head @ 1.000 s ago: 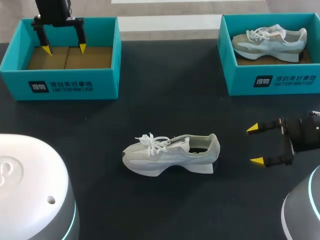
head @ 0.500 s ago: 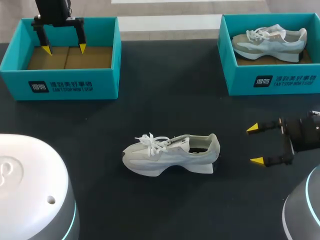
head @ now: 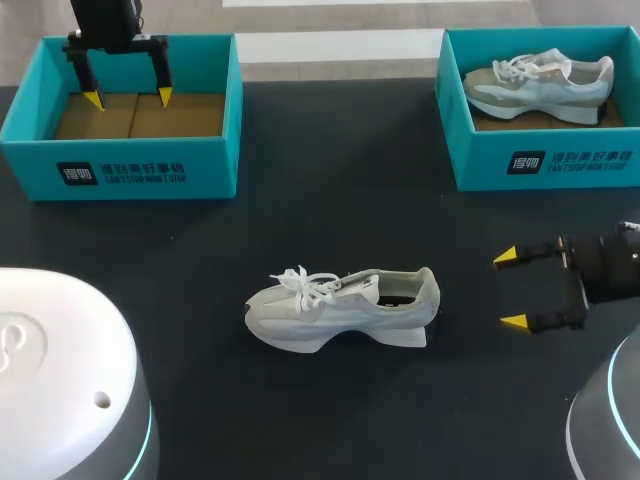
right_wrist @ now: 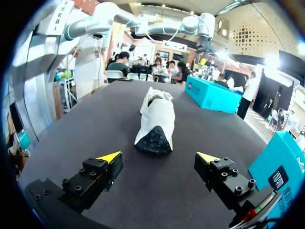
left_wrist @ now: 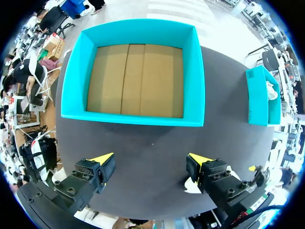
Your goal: Take the shoe out of the shoebox, open the shoe tongue, remove and reinsert the insole, then place the shoe into the shoebox
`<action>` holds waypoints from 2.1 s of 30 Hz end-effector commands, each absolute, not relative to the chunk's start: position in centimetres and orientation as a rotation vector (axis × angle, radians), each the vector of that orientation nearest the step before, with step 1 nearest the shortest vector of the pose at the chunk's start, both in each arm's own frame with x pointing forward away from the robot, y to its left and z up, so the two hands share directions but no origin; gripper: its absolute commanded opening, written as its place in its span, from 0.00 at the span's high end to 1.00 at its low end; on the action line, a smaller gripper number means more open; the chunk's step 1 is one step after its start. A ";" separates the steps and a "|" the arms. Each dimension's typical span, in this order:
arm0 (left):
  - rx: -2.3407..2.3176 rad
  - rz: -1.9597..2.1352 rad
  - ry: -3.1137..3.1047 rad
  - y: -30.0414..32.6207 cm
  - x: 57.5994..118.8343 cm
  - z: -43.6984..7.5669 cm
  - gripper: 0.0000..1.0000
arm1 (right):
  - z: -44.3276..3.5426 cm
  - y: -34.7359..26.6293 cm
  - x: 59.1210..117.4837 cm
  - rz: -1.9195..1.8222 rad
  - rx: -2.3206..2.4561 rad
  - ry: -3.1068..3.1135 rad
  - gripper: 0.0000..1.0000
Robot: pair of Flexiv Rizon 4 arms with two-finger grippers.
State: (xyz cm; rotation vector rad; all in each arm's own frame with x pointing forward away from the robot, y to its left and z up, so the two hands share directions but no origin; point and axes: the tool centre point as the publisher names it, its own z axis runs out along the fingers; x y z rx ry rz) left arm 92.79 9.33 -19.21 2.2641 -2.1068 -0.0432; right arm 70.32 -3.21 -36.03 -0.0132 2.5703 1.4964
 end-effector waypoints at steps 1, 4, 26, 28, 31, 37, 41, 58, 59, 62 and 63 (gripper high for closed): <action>2.264 -0.042 -2.107 9.4 92.8 -19.2 0.00 | -36.4 -1.9 70.5 1.462 0.063 2.564 0.00; 2.264 -0.042 -2.107 9.4 92.8 -19.2 0.00 | -36.9 -0.9 70.6 1.444 0.106 2.573 0.00; 2.264 -0.042 -2.107 9.4 92.8 -19.2 0.00 | -40.3 4.2 71.1 1.468 0.267 2.593 0.00; 2.264 -0.042 -2.107 9.4 92.8 -19.2 0.00 | -40.3 4.5 71.2 1.468 0.264 2.595 0.00; 2.264 -0.042 -2.107 9.4 92.8 -19.2 0.00 | -40.4 4.8 71.4 1.478 0.279 2.579 0.00; 2.264 -0.042 -2.107 9.4 92.8 -19.2 0.00 | -40.9 6.1 71.3 1.495 0.295 2.574 0.00; 2.264 -0.042 -2.107 9.4 92.8 -19.2 0.00 | -41.1 6.7 71.2 1.512 0.289 2.567 0.00; 2.264 -0.042 -2.107 9.4 92.8 -19.2 0.00 | -42.0 10.0 71.4 1.561 0.225 2.599 0.00; 2.264 -0.042 -2.107 9.4 92.8 -19.2 0.00 | -42.1 10.2 71.5 1.566 0.215 2.606 0.00; 2.264 -0.042 -2.107 9.4 92.8 -19.2 0.00 | -42.5 10.8 71.5 1.581 0.205 2.609 0.00; 2.264 -0.042 -2.107 9.4 92.8 -19.2 0.00 | -42.6 10.9 71.5 1.582 0.206 2.609 0.00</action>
